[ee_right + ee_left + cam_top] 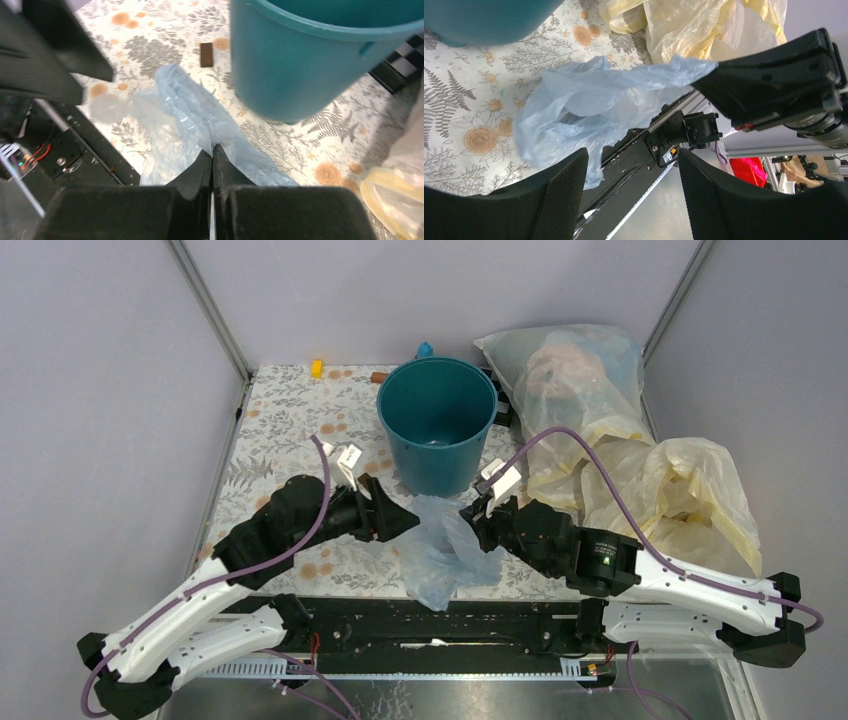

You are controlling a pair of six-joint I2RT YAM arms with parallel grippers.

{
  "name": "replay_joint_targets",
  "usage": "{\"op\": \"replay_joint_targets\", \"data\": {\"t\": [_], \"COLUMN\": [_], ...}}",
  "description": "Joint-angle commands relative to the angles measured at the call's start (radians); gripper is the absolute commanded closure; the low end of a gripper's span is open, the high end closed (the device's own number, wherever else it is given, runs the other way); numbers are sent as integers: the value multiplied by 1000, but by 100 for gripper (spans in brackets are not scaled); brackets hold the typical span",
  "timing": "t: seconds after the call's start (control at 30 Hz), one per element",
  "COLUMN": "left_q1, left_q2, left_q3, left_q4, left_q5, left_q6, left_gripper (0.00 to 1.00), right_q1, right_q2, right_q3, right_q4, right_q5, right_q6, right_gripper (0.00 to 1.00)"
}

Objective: Put the trash bags into the trash bin

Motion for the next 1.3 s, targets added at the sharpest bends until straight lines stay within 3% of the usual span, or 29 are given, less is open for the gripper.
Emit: {"op": "replay_joint_targets", "data": {"t": [0.0,0.3,0.63,0.83,1.1,1.27], "left_q1": [5,6,4,3,2,-22], "left_q2": [-74,-215,-203,-128,86,157], "left_q3": [-67,-325,-558,-621,-734,-750], "left_q4": [-53,77,313,445,792,857], "left_q5": [-46,67,97,-15,16,-10], "left_q6": [-13,-124,-250,-263,-352,-382], "left_gripper": [32,32,26,27,33,32], "right_q1": [5,5,6,5,4,5], "right_q2": [16,83,181,176,170,175], "right_q3": [54,149,176,132,116,110], "right_q4": [-14,-40,-15,46,50,69], "right_q5": [177,348,547,502,486,467], "right_q6": [78,227,383,395,405,410], "right_gripper": [100,100,100,100,100,100]}}
